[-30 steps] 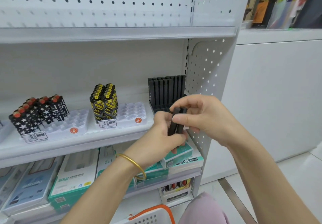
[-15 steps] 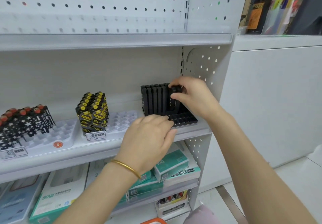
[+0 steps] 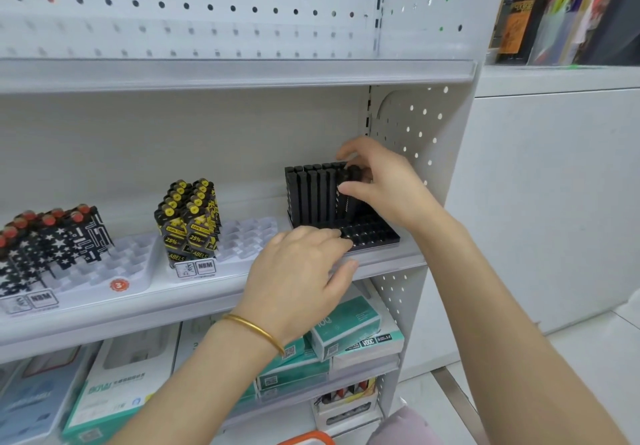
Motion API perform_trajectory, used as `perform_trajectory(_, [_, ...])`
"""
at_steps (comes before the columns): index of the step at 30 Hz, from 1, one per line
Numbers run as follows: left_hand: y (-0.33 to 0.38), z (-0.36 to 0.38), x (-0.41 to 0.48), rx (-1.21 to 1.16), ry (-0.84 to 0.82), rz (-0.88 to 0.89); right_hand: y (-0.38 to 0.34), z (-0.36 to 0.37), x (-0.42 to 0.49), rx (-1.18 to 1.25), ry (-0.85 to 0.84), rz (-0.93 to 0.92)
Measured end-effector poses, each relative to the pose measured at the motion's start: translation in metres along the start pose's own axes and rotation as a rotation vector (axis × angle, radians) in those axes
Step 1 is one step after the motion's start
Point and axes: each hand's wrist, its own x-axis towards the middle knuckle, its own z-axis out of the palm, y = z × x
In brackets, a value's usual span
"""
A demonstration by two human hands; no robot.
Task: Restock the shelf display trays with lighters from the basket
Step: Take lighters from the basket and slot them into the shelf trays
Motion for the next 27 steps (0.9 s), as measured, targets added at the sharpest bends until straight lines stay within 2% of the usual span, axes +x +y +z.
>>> perform_trajectory(5, [-0.001,0.0,0.0,-0.006,-0.026,-0.004,0.003,-0.002,0.001,-0.062,0.035,0.009])
perform_trajectory(10, [-0.001,0.0,0.0,-0.014,-0.06,-0.019,0.003,-0.006,0.002,-0.146,-0.053,-0.004])
perform_trajectory(17, [-0.002,-0.001,0.0,-0.013,-0.076,-0.014,0.0,0.008,-0.004,-0.101,0.101,0.001])
perform_trajectory(21, [-0.001,-0.002,0.0,-0.024,-0.07,-0.014,-0.003,0.008,-0.006,-0.076,0.106,0.026])
perform_trajectory(27, [-0.001,-0.004,0.0,-0.013,-0.112,-0.019,0.0,0.014,-0.01,-0.243,0.101,0.041])
